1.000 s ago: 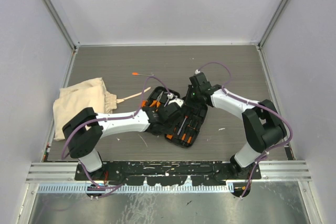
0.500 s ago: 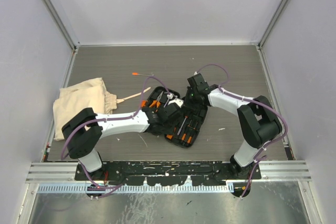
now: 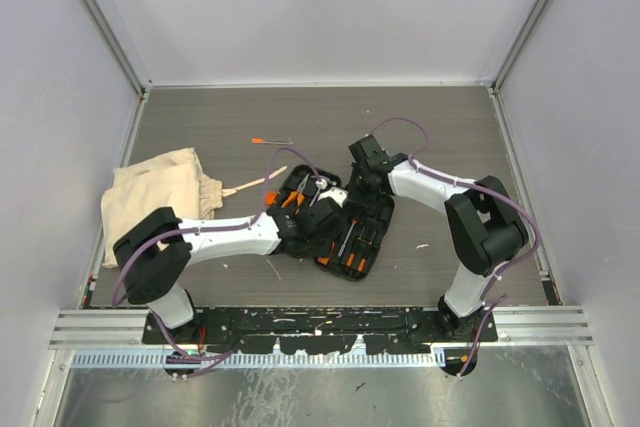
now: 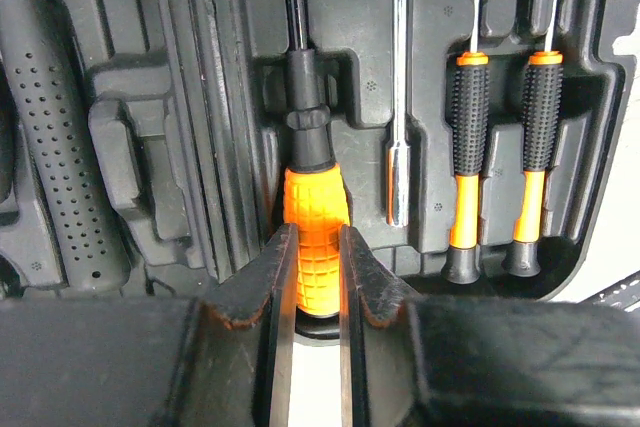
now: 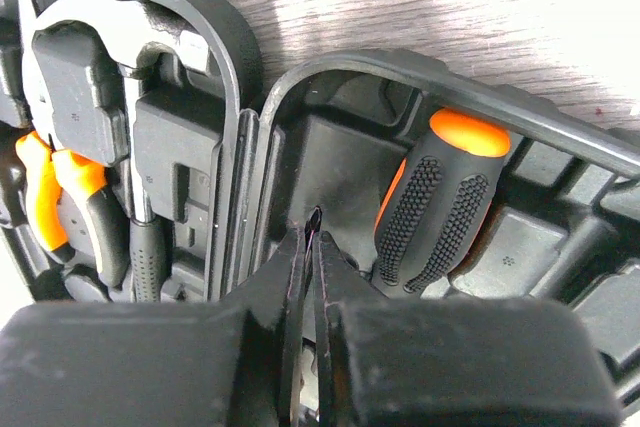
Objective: Sort the tools into containers
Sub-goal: Place the screwdriver in the storage box.
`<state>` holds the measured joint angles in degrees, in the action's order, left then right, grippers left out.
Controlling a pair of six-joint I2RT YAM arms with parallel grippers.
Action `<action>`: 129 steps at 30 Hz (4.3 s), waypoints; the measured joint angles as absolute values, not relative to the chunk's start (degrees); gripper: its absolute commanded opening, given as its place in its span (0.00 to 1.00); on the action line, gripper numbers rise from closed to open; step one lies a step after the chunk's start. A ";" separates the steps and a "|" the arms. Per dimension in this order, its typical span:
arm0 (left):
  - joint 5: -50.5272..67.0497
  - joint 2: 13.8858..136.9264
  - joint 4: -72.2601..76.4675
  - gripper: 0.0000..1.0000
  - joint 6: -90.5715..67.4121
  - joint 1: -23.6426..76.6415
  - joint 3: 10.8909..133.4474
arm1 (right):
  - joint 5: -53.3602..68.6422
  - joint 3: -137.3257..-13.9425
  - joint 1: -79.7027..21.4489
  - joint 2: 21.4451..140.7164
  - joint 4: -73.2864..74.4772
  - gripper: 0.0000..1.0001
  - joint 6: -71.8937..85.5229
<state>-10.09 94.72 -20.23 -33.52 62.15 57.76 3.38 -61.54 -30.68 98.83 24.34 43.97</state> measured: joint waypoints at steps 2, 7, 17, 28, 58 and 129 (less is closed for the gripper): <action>-10.13 94.24 -19.07 0.12 -33.54 62.13 56.86 | 2.66 -62.87 -31.05 99.68 25.71 0.01 43.70; -10.20 93.10 -16.38 0.11 -33.58 62.13 54.76 | 0.89 -66.57 -31.94 101.97 29.74 0.01 43.00; -10.22 92.07 -12.08 0.04 -33.67 62.13 52.10 | -2.96 -74.15 -33.43 106.78 38.00 0.01 41.91; -10.44 91.11 -8.82 0.00 -34.02 62.13 49.69 | -4.03 -72.49 -33.98 107.61 36.73 0.01 42.35; -12.82 94.83 -1.21 0.00 -38.33 62.63 48.25 | -4.05 -64.77 -34.41 106.34 20.97 0.01 43.70; -13.43 103.15 -21.76 0.00 -44.21 64.01 64.93 | -0.14 -58.41 -30.87 99.33 15.64 0.01 39.86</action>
<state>-13.43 103.15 -21.76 -44.21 64.01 64.93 -0.14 -58.41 -30.87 99.33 15.64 39.86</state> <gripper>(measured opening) 0.182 0.095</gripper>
